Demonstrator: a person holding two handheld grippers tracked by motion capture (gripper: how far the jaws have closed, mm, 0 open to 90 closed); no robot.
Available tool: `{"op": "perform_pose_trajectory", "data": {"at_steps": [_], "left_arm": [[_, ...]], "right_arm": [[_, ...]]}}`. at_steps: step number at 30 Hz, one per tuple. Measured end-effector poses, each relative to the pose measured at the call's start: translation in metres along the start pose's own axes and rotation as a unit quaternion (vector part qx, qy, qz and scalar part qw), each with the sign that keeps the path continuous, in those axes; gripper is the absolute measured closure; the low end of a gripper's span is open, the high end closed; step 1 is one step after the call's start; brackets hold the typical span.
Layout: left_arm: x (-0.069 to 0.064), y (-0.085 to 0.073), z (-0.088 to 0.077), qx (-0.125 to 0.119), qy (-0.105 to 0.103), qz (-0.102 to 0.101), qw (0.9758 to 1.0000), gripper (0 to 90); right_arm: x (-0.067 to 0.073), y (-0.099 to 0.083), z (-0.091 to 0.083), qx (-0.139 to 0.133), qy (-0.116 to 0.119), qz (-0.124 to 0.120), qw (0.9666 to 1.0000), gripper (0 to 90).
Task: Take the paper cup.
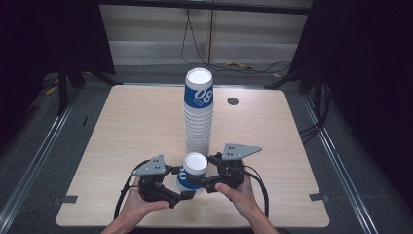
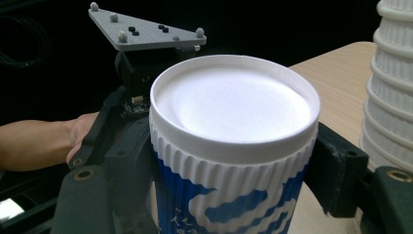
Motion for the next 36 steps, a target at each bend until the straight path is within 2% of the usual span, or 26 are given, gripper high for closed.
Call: {"op": "perform_pose_trajectory", "data": {"at_steps": [2, 6, 14, 21, 28, 30, 31, 36], "left_arm": [[-0.0001, 0.0001, -0.0004, 0.000, 0.001, 0.005, 1.0000, 12.1], [0.0010, -0.0009, -0.0001, 0.000, -0.002, 0.001, 1.0000, 12.2], [0.0019, -0.0035, 0.0034, 0.007, 0.007, -0.002, 0.9999, 12.2], [0.0022, -0.0040, 0.0020, 0.019, 0.015, 0.014, 0.9996, 14.1], [0.0001, -0.0026, 0.0003, 0.024, 0.019, 0.020, 0.9993, 15.9], [0.0002, -0.0027, 0.0003, 0.025, 0.020, 0.020, 0.9993, 16.0], [0.0008, -0.0026, -0.0001, 0.027, 0.021, 0.019, 0.9992, 16.2], [0.0014, -0.0030, -0.0025, 0.030, 0.021, 0.018, 0.9992, 16.2]], "right_arm": [[0.0006, 0.0009, 0.0021, -0.002, 0.002, -0.002, 1.0000, 28.0], [0.0009, 0.0007, 0.0037, -0.002, 0.001, -0.001, 1.0000, 27.9], [0.0008, -0.0017, 0.0064, 0.002, 0.001, 0.004, 1.0000, 27.9], [0.0006, -0.0026, 0.0072, 0.004, 0.004, 0.005, 1.0000, 27.4], [0.0002, -0.0014, 0.0052, 0.004, 0.011, 0.003, 0.9999, 25.5], [0.0004, -0.0013, 0.0054, 0.006, 0.018, 0.004, 0.9998, 22.4], [0.0003, -0.0014, 0.0059, 0.011, 0.015, 0.008, 0.9998, 14.6], [-0.0004, -0.0016, 0.0049, 0.017, 0.014, 0.009, 0.9997, 13.7]]}}
Point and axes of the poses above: each handheld gripper's, and its own axes: z roughly forward along the jaws, y roughly out of its top, x roughly to its left, the point moved 4 cm from there along z, roughly forward along the jaws, and after that the axes turned 10 degrees about -z, right-handed, at the moved point
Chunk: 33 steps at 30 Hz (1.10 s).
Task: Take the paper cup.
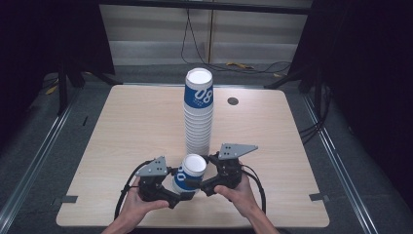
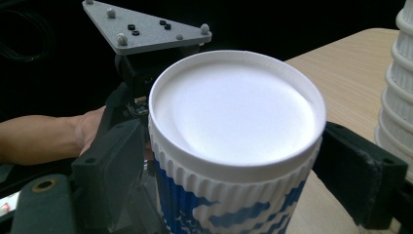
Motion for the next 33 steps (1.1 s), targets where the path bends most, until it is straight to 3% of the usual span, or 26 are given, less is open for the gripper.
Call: {"op": "perform_pose_trajectory", "data": {"at_steps": [8, 19, 33], "left_arm": [[0.007, -0.005, -0.011, 0.019, 0.010, -0.006, 0.9997, 16.2], [0.011, -0.003, -0.013, 0.046, 0.025, 0.007, 0.9986, 16.4], [0.013, -0.008, -0.014, 0.072, 0.035, 0.009, 0.9967, 16.5]], "right_arm": [[-0.001, -0.002, -0.007, 0.012, 0.003, 0.000, 0.9999, 13.8], [-0.006, -0.010, -0.015, 0.035, -0.002, -0.002, 0.9994, 13.7], [-0.003, -0.023, -0.011, 0.081, 0.003, -0.017, 0.9966, 13.9]]}}
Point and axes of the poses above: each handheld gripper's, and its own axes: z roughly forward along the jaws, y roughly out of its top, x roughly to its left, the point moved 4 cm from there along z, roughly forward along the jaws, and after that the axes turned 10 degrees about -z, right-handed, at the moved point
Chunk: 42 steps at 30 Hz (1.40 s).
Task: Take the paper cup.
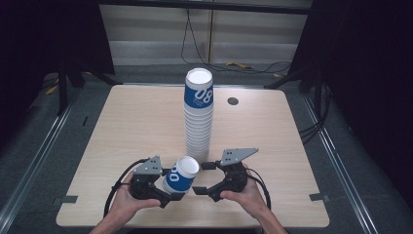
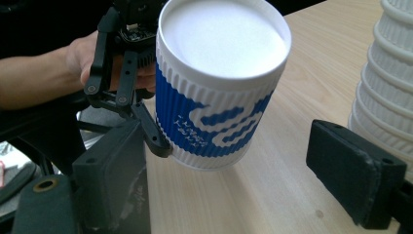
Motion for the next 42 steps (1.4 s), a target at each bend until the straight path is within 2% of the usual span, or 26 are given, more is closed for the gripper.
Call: {"op": "perform_pose_trajectory", "data": {"at_steps": [7, 16, 19, 21, 23, 28, 36, 41, 42], "left_arm": [[-0.001, -0.003, 0.006, 0.021, 0.002, 0.007, 0.9998, 16.5], [-0.004, -0.006, 0.011, 0.048, -0.004, 0.016, 0.9987, 16.7], [-0.005, -0.007, 0.011, 0.047, -0.007, 0.016, 0.9987, 16.7], [-0.004, -0.007, 0.011, 0.053, -0.001, 0.018, 0.9984, 16.6], [-0.003, -0.008, 0.012, 0.055, -0.001, 0.018, 0.9983, 16.6], [-0.003, -0.008, 0.013, 0.059, 0.000, 0.020, 0.9980, 16.7], [-0.004, -0.009, 0.014, 0.064, 0.008, 0.029, 0.9975, 16.5], [-0.005, -0.010, 0.017, 0.067, 0.005, 0.028, 0.9973, 16.5], [-0.005, -0.010, 0.017, 0.071, 0.006, 0.033, 0.9969, 16.5]], "right_arm": [[0.000, 0.000, 0.001, 0.014, 0.001, -0.008, 0.9999, 14.1], [0.000, 0.003, 0.008, 0.035, 0.015, -0.018, 0.9991, 15.0], [0.000, 0.006, 0.013, 0.047, 0.027, -0.021, 0.9983, 14.7], [0.001, 0.007, 0.014, 0.052, 0.036, -0.024, 0.9977, 15.9], [0.001, 0.007, 0.015, 0.053, 0.038, -0.025, 0.9976, 16.1], [-0.001, 0.007, 0.020, 0.077, 0.045, -0.031, 0.9955, 16.5], [-0.005, 0.014, 0.024, 0.093, 0.067, -0.034, 0.9928, 21.4], [-0.005, 0.014, 0.027, 0.107, 0.070, -0.040, 0.9911, 21.7], [-0.005, 0.014, 0.028, 0.106, 0.072, -0.040, 0.9909, 21.8]]}}
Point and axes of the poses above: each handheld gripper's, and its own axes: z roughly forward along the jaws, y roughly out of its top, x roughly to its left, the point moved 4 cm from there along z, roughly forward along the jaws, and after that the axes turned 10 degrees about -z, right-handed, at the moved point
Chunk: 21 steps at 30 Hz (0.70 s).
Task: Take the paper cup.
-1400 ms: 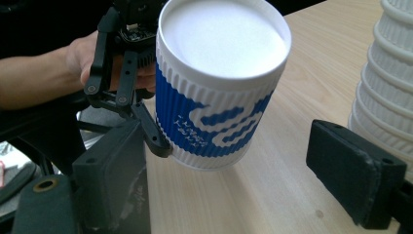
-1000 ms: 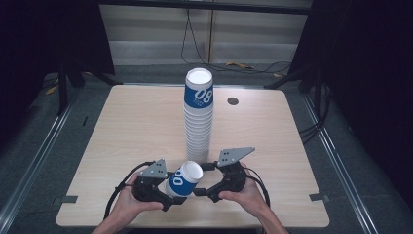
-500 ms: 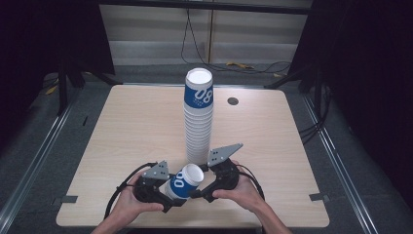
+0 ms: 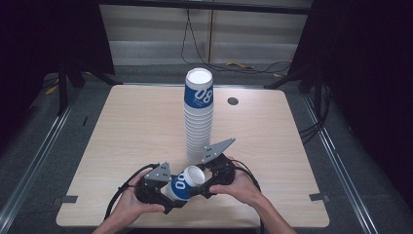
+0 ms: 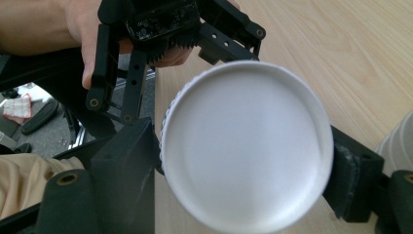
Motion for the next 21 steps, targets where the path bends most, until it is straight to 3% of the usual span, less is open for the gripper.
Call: {"op": "perform_pose_trajectory", "data": {"at_steps": [11, 16, 21], "left_arm": [[-0.0036, -0.0014, 0.0028, 0.007, -0.002, 0.012, 0.9999, 16.0], [-0.0038, -0.0028, 0.0053, 0.002, -0.008, 0.006, 0.9999, 15.1], [-0.0028, -0.0004, 0.0055, -0.018, -0.021, -0.003, 0.9996, 13.4]], "right_arm": [[0.0008, 0.0002, 0.0005, 0.013, 0.007, -0.002, 0.9999, 25.7], [0.0004, -0.0023, 0.0000, 0.013, 0.012, 0.003, 0.9998, 26.1], [0.0009, -0.0014, -0.0032, 0.008, 0.007, 0.006, 0.9999, 26.6]]}}
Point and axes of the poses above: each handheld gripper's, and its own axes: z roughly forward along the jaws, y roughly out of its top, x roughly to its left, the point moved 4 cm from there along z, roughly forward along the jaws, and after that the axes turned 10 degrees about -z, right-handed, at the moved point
